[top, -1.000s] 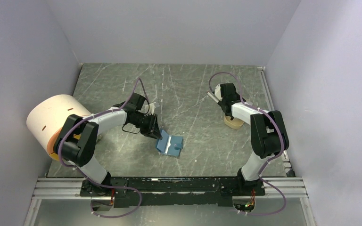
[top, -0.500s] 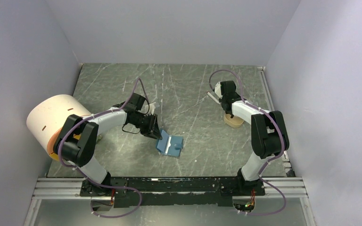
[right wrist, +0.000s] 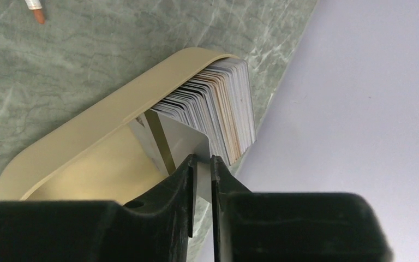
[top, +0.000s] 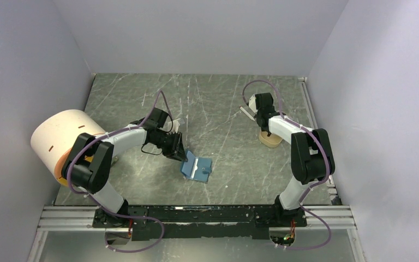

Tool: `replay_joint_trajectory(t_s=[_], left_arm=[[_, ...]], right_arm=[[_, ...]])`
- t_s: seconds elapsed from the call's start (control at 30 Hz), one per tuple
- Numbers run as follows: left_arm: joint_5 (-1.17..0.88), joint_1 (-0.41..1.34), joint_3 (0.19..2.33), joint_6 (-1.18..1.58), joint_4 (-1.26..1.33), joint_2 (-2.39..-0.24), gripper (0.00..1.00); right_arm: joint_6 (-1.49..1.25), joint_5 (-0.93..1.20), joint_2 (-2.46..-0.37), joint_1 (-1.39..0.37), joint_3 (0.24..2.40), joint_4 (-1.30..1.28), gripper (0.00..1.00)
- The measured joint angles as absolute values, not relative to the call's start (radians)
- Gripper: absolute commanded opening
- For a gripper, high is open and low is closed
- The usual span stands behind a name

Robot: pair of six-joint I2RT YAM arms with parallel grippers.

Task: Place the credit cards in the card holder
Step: Pick up the credit card from the storage box.

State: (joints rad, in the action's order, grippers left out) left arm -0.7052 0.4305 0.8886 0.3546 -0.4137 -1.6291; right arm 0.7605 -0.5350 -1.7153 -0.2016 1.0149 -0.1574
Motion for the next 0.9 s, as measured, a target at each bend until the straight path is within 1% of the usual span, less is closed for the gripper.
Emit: replay_joint_trajectory(t_s=[0.1,0.17,0.47,0.63,0.77,0.9], left_arm=[[-0.705,0.430,0.889,0.355,-0.414,-1.629,0.26],[-0.705,0.430,0.889,0.355,-0.414,-1.629,0.26],[-0.708,0.430,0.889,0.356,-0.412,-1.629,0.24],[-0.711,0.430,0.888,0.374,-0.403,-1.629,0.17],[-0.727,0.430,0.865,0.435,-0.339,-1.629,0.10],[-0.738,0.431,0.816,0.535,-0.247,-1.617,0.09]], right_arm=[[0.745,-0.527,-1.715,-0.202,1.022,-0.185,0.06],[0.731,-0.516,-1.714,-0.202,1.031,-0.210,0.00],[0.628,-0.442,-1.697,-0.205,1.086,-0.354,0.00],[0.540,-0.403,-1.692,-0.212,1.150,-0.449,0.00],[0.456,-0.373,-1.671,-0.230,1.196,-0.515,0.00],[0.371,-0.374,-1.637,-0.267,1.245,-0.590,0.00]])
